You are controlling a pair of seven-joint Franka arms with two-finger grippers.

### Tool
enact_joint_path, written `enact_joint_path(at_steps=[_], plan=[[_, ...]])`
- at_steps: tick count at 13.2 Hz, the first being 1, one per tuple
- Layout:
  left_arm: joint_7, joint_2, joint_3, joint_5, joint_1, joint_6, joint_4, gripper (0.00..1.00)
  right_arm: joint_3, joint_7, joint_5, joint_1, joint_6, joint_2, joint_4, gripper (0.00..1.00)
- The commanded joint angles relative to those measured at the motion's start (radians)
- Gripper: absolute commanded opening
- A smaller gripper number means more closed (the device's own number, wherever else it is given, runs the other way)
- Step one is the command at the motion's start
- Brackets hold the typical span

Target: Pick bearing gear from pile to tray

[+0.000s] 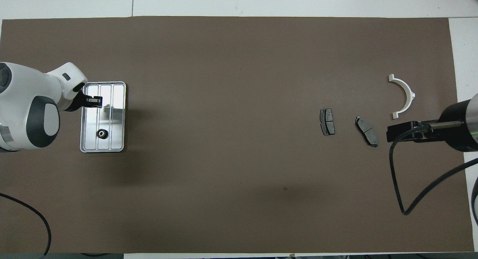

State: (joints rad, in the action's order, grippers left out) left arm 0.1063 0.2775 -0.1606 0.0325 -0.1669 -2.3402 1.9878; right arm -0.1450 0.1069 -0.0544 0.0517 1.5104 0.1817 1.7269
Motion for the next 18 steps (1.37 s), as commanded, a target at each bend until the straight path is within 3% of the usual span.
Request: enact_joint_path(at_steps=[1,4,8,9,10,11,12,15,18], plan=[[-0.008,-0.017,0.007,-0.014,0.01,-0.074,0.063,0.0,-0.004,-0.026,0.004,0.01,-0.009,-0.004,-0.001,1.0],[-0.022,-0.014,0.007,-0.014,0.013,-0.155,0.114,0.0,0.001,-0.029,0.004,0.016,-0.007,-0.013,-0.006,1.0],[-0.019,-0.008,0.007,-0.014,0.015,-0.162,0.121,0.0,0.005,-0.027,0.002,0.014,-0.01,-0.1,-0.065,1.0],[-0.017,-0.008,0.007,-0.014,0.015,-0.162,0.12,0.14,0.005,-0.027,0.002,0.013,-0.012,-0.102,-0.067,1.0],[-0.016,-0.008,0.007,-0.014,0.017,-0.159,0.12,0.61,0.005,-0.027,0.002,0.014,-0.01,-0.102,-0.066,1.0],[-0.016,-0.008,0.007,-0.013,0.017,-0.157,0.12,0.89,0.005,-0.027,0.002,0.014,-0.01,-0.103,-0.067,1.0],[-0.016,-0.008,0.007,-0.013,0.017,-0.157,0.118,0.97,0.005,-0.027,0.002,0.014,-0.01,-0.102,-0.067,1.0],[-0.016,-0.012,0.007,-0.013,0.015,-0.107,0.082,0.98,0.007,-0.024,0.002,0.013,-0.025,-0.1,-0.067,1.0],[-0.016,-0.043,0.007,-0.013,0.004,0.221,-0.143,0.98,0.009,-0.024,0.013,0.005,-0.019,-0.102,-0.067,1.0]])
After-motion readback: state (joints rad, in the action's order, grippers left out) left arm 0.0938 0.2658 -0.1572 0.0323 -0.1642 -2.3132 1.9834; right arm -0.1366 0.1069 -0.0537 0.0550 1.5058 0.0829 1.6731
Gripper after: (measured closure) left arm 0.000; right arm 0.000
